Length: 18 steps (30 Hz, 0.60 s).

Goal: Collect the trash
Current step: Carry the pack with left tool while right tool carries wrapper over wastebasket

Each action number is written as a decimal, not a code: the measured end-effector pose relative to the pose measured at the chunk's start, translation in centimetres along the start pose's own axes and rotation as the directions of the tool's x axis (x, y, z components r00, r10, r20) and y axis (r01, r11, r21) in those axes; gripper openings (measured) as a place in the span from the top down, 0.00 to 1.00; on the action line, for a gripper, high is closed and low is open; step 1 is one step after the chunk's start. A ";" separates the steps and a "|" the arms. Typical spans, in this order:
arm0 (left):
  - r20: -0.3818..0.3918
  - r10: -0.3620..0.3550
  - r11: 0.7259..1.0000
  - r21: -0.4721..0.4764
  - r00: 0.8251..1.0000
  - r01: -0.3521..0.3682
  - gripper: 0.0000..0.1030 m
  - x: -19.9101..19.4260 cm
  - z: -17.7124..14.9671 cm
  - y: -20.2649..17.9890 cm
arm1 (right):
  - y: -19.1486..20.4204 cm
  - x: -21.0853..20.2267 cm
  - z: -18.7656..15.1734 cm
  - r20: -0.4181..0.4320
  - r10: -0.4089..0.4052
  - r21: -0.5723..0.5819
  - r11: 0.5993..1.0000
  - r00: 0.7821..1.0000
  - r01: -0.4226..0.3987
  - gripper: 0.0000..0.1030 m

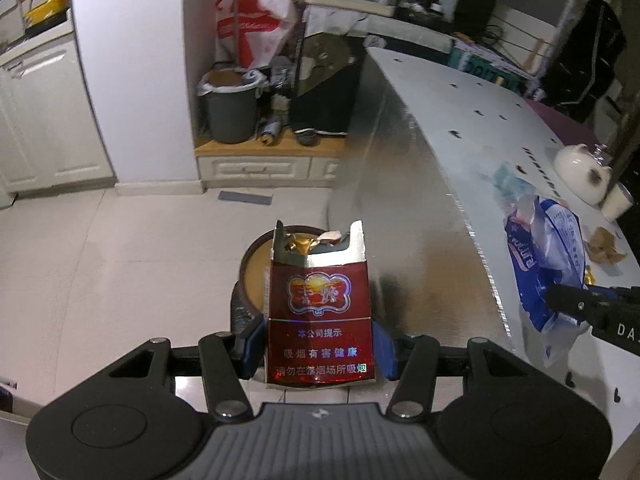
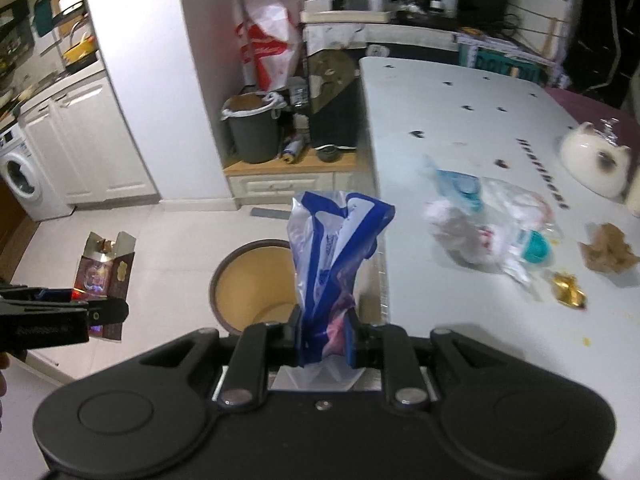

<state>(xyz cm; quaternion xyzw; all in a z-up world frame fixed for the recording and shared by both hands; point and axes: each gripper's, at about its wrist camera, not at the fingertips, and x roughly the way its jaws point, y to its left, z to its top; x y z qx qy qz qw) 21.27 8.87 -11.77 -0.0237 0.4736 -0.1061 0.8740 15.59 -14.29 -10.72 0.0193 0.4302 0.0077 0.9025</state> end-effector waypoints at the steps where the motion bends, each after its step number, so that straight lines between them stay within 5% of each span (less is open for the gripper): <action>1: -0.005 0.004 1.000 -0.004 1.000 -0.004 0.47 0.3 0.2 0.4 | 0.4 0.5 0.3 -0.002 0.007 -0.005 1.000 1.000 -0.007 0.81; 11: -0.075 0.032 0.998 -0.043 0.997 -0.035 0.47 4.7 2.7 3.4 | 2.4 7.1 3.6 -0.061 0.075 0.029 0.997 0.995 -0.074 0.81; 18: -0.137 0.037 0.997 -0.065 0.990 -0.047 0.47 9.9 6.0 4.8 | 2.9 15.3 6.4 -0.142 0.126 0.052 0.991 0.982 -0.120 0.81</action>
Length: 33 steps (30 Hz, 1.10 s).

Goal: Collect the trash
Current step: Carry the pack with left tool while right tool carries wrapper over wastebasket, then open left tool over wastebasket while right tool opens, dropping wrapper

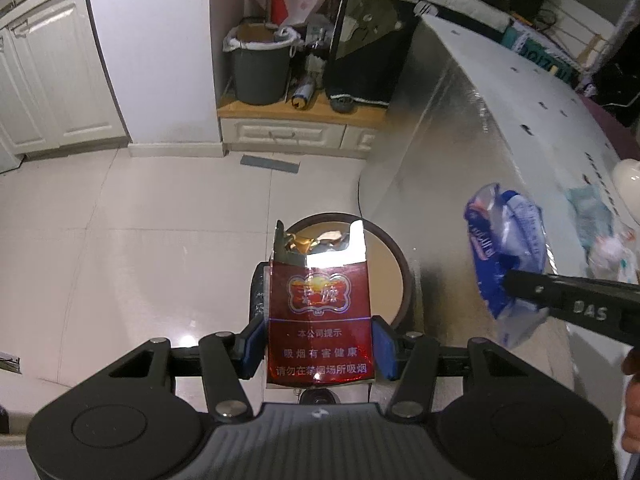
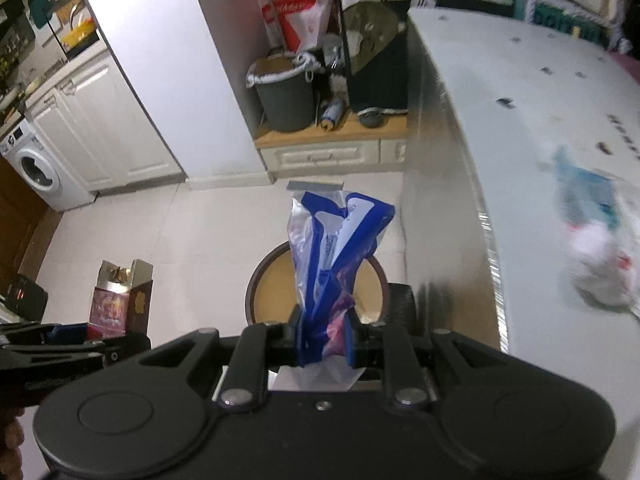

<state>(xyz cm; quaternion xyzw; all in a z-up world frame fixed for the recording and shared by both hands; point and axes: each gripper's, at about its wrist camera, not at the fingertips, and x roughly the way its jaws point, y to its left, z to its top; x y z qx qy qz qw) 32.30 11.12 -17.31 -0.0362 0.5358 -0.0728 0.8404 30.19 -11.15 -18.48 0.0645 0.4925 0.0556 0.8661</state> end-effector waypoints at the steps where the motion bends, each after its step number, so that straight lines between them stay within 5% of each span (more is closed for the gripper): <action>1: -0.009 0.001 1.000 -0.001 1.000 -0.001 0.47 0.8 0.6 0.1 | -0.1 1.2 0.7 -0.012 0.003 -0.005 1.000 1.000 -0.003 0.81; 10: -0.153 -0.022 1.000 -0.015 0.988 0.020 0.47 10.3 5.4 0.5 | -2.0 12.2 4.1 -0.178 0.021 -0.004 1.000 0.984 -0.022 0.81; 20: -0.321 -0.007 0.997 -0.071 0.947 -0.017 0.46 21.6 7.1 2.6 | -3.1 24.0 4.4 -0.373 0.069 0.051 0.997 0.925 -0.053 0.80; 33: -0.424 -0.027 0.999 -0.033 0.905 0.015 0.46 30.7 6.9 2.4 | -4.5 31.5 2.6 -0.507 0.100 0.123 0.991 0.856 -0.044 0.79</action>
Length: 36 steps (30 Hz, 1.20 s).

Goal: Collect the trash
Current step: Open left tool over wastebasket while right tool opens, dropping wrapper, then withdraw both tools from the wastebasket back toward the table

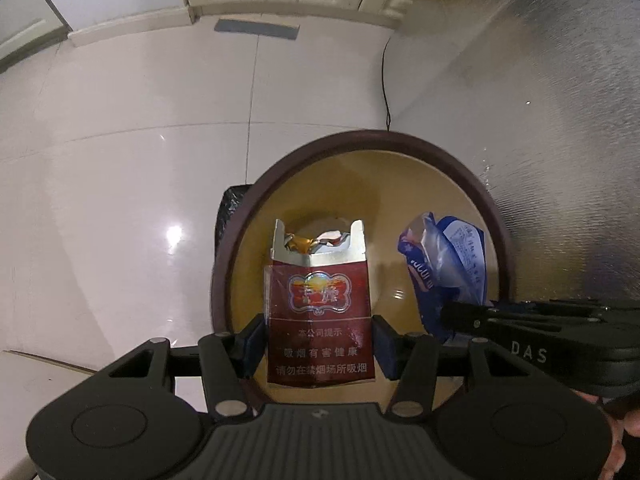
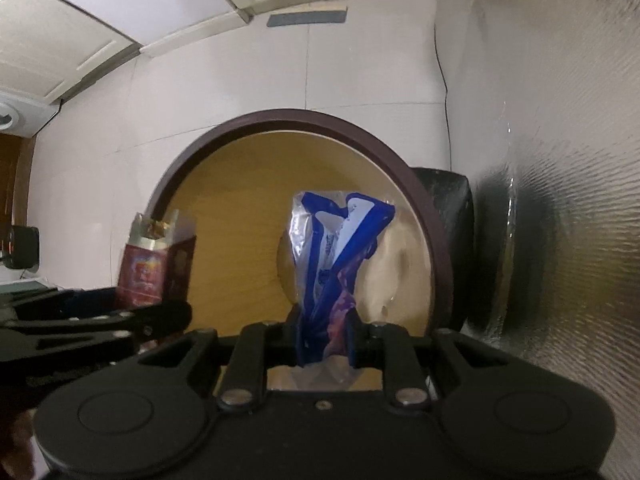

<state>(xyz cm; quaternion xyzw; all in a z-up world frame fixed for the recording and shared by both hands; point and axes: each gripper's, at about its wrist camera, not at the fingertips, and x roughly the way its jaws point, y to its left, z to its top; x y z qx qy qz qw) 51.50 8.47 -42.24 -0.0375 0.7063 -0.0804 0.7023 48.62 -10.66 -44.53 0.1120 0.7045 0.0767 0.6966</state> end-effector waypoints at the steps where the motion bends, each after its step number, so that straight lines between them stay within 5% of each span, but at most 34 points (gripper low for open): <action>1: -0.006 0.001 1.000 -0.001 1.000 -0.001 0.46 0.5 0.1 -0.1 | 0.0 0.3 0.2 -0.003 0.004 0.002 1.000 1.000 -0.004 0.79; 12: -0.050 0.002 1.000 -0.022 0.999 -0.003 0.45 2.6 0.9 -0.7 | -1.0 1.2 1.8 0.001 -0.002 0.038 0.999 1.000 0.002 0.60; 19: -0.074 0.036 0.999 -0.034 0.997 -0.038 0.21 2.5 1.3 -0.3 | -1.6 0.2 1.7 0.005 0.000 0.069 0.998 1.000 0.000 0.50; 21: -0.078 0.045 0.998 -0.033 0.996 -0.048 0.17 2.2 1.2 -0.1 | -1.8 -0.2 1.5 0.013 -0.004 0.067 0.998 1.000 0.003 0.40; 36: -0.068 0.007 0.999 -0.036 0.998 -0.009 0.06 -1.2 -1.0 0.0 | -0.9 -4.7 -0.8 0.095 -0.026 -0.018 0.999 0.995 0.027 0.17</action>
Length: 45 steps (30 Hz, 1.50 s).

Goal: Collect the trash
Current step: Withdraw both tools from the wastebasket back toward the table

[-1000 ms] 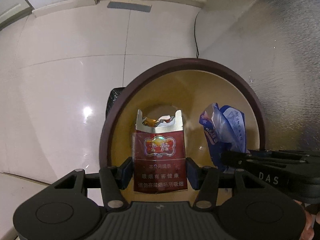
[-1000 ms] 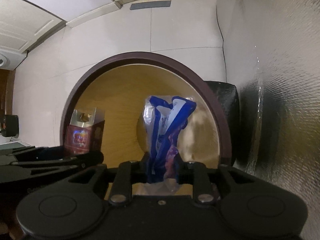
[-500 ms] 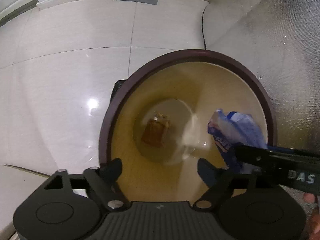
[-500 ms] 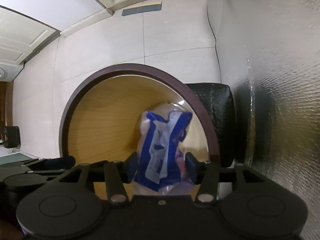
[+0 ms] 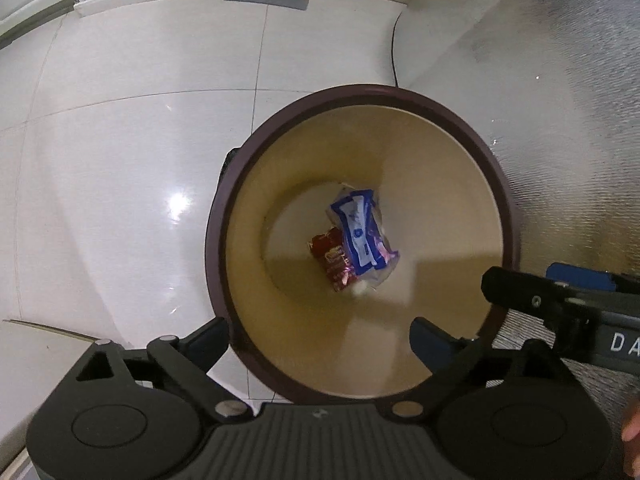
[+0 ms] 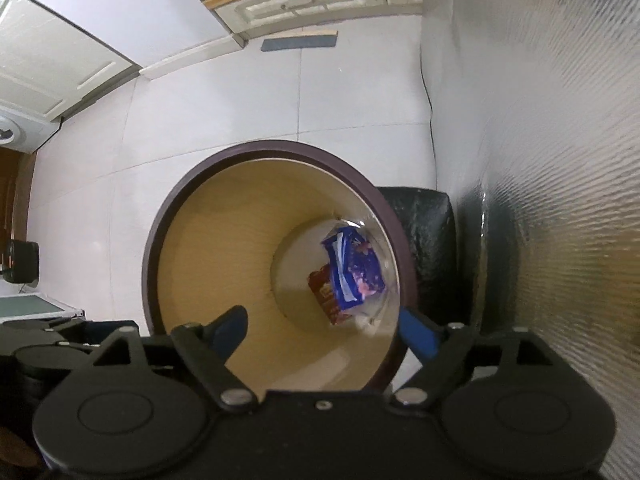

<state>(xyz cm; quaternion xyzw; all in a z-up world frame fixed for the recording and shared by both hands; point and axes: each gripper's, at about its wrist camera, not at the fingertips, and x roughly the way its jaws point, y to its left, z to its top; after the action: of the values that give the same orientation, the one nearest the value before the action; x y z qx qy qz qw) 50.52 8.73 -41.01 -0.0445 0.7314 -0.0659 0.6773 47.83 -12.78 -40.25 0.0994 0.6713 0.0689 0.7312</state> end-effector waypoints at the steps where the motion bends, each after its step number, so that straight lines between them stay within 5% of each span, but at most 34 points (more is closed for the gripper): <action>1: 0.005 -0.001 1.000 -0.005 1.000 0.001 0.05 -0.3 -0.2 0.1 | 0.0 -0.4 -0.1 0.005 -0.009 -0.006 1.000 1.000 0.009 0.15; 9: 0.050 0.018 0.999 -0.049 0.999 -0.015 0.00 -3.9 -1.8 0.9 | -0.1 -2.7 -1.4 0.046 -0.045 -0.033 0.998 0.998 0.047 0.00; 25: 0.183 0.039 0.994 -0.104 0.982 -0.020 0.00 -9.0 -8.6 4.8 | 2.2 -8.6 -6.3 0.161 -0.095 -0.061 0.992 0.982 0.106 0.00; 35: 0.319 0.037 0.995 -0.099 0.947 -0.006 0.00 -13.8 -14.2 4.9 | 3.6 -14.4 -11.2 0.277 -0.105 -0.095 0.986 0.955 0.136 0.00; 45: 0.468 0.037 0.998 -0.063 0.883 -0.008 0.00 -19.5 -20.7 3.7 | 5.0 -20.8 -17.0 0.398 -0.096 -0.120 0.981 0.912 0.155 0.00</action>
<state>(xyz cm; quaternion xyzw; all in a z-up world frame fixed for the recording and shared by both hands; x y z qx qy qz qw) 31.52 16.19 -20.86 -0.0707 0.5483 -0.0234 0.8330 29.25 -11.87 -20.28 0.0128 0.5100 0.0505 0.8586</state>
